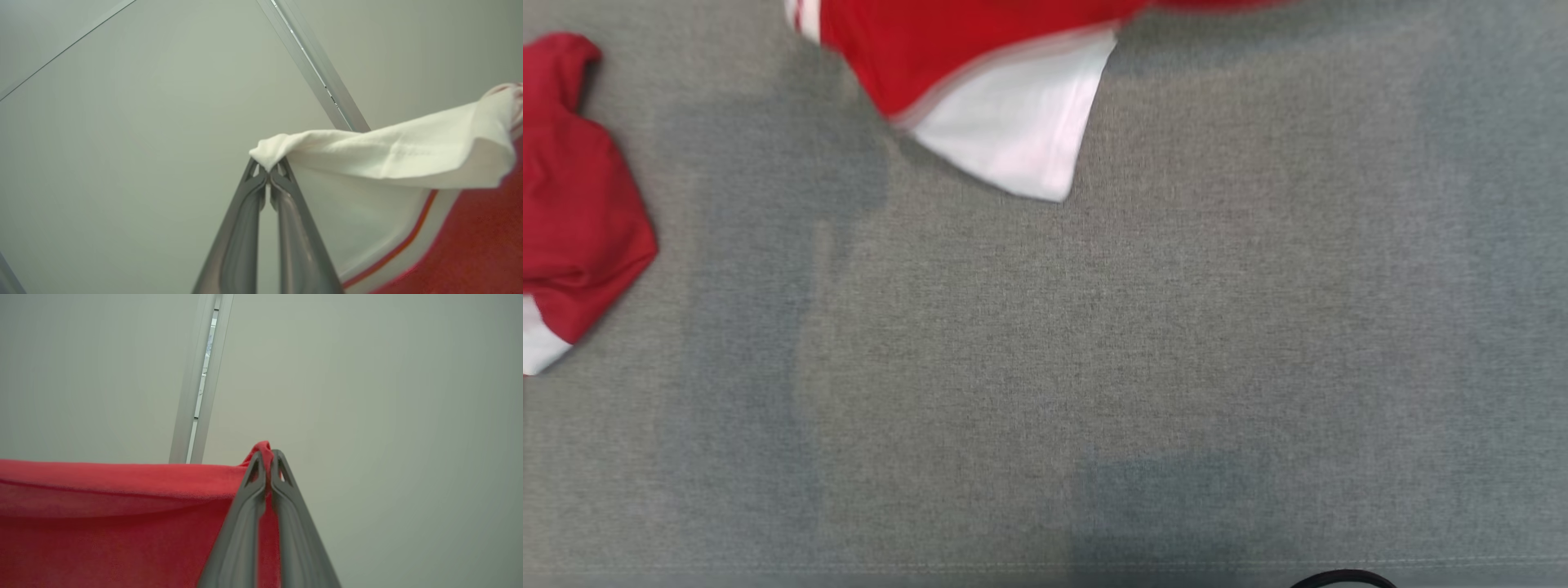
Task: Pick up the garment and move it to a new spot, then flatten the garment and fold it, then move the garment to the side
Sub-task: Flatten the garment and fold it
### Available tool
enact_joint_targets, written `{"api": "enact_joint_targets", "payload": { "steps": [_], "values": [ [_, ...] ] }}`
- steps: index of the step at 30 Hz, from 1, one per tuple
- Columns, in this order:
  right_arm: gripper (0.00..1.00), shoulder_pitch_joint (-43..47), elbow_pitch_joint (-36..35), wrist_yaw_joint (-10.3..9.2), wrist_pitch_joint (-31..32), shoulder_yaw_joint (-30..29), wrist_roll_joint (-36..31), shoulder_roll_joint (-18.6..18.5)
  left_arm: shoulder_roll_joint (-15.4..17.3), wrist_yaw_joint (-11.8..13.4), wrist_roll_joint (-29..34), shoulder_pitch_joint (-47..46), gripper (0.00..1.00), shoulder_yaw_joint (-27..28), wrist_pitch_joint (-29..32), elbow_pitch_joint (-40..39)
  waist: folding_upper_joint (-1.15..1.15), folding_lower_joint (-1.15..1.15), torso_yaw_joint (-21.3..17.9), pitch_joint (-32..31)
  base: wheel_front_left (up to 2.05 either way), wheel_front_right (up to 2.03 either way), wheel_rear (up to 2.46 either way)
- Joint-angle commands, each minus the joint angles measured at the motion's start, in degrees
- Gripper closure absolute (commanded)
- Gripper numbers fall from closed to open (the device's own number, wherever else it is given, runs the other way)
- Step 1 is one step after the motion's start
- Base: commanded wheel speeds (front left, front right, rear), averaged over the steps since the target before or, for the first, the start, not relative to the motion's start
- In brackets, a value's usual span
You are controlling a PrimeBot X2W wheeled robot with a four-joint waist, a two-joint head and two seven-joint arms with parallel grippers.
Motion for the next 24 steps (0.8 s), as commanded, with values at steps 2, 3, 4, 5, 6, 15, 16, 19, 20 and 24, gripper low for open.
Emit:
{"api": "enact_joint_targets", "payload": {
  "steps": [2, 3, 4, 5, 6, 15, 16, 19, 20, 24],
  "values": [
    [1.00, -5.60, 2.84, -0.11, -1.40, -0.85, -2.07, -0.22, -0.18, 0.94, 2.11, -7.33, 1.00, -0.85, -0.69, 2.99, 0.00, -0.02, -0.93, 9.13, 0.00, 0.00, 0.00],
    [1.00, -7.68, 3.99, -0.11, -1.95, -1.63, -2.74, 0.07, -0.41, 1.19, 2.81, -10.22, 1.00, -1.11, -1.19, 4.09, 0.00, -0.02, -1.04, 9.20, 0.00, 0.00, 0.00],
    [1.00, -9.40, 5.18, -0.11, -2.41, -2.74, -3.19, 0.32, -0.62, 1.47, 3.44, -12.62, 1.00, -1.40, -1.67, 5.25, 0.00, -0.02, -1.07, 9.25, 0.00, 0.00, 0.00],
    [1.00, -10.70, 5.82, -0.11, -2.87, -2.85, -4.35, 0.10, -0.92, 1.65, 3.77, -14.23, 1.00, -1.76, -2.11, 6.38, 0.00, -0.02, -0.99, 9.19, 0.00, 0.00, 0.00],
    [1.00, -11.88, 6.50, -0.11, -3.24, -3.18, -4.92, 0.18, -1.14, 2.12, 3.84, -16.19, 1.00, -1.64, -2.95, 6.89, 0.00, -0.02, -1.15, 9.24, 0.00, 0.00, 0.00],
    [1.00, -5.76, 10.83, -0.11, -4.11, -5.67, -4.21, -0.36, -2.52, 3.37, 1.66, -12.15, 1.00, -1.77, -6.01, 10.97, 0.00, -0.02, -0.44, 8.70, 0.00, 0.00, 0.00],
    [1.00, -3.52, 10.64, -0.11, -4.13, -5.77, -3.34, -0.40, -2.80, 3.53, 0.92, -9.80, 1.00, -1.54, -6.17, 10.99, 0.00, -0.02, -0.38, 8.69, 0.00, 0.00, 0.00],
    [1.00, 4.71, 9.34, -0.13, -4.16, -6.90, 0.83, -0.68, -3.82, 4.19, -1.88, -1.05, 1.00, -0.31, -6.27, 7.48, 0.00, -0.02, -0.28, 8.06, 0.00, 0.00, 0.00],
    [1.00, 8.99, 9.16, -0.12, -4.15, -6.81, 2.36, -0.51, -4.25, 4.72, -3.10, 3.61, 1.00, 0.35, -6.27, 5.68, 0.00, -0.02, -0.23, 7.14, 0.00, 0.00, 0.00],
    [1.00, 24.33, 7.30, -0.13, -4.17, -6.89, 7.23, -0.04, -4.94, 5.50, -6.60, 21.53, 1.00, 3.09, -6.17, 0.58, 0.00, -0.02, -0.20, 2.13, 0.00, 0.00, 0.00]
  ]
}}
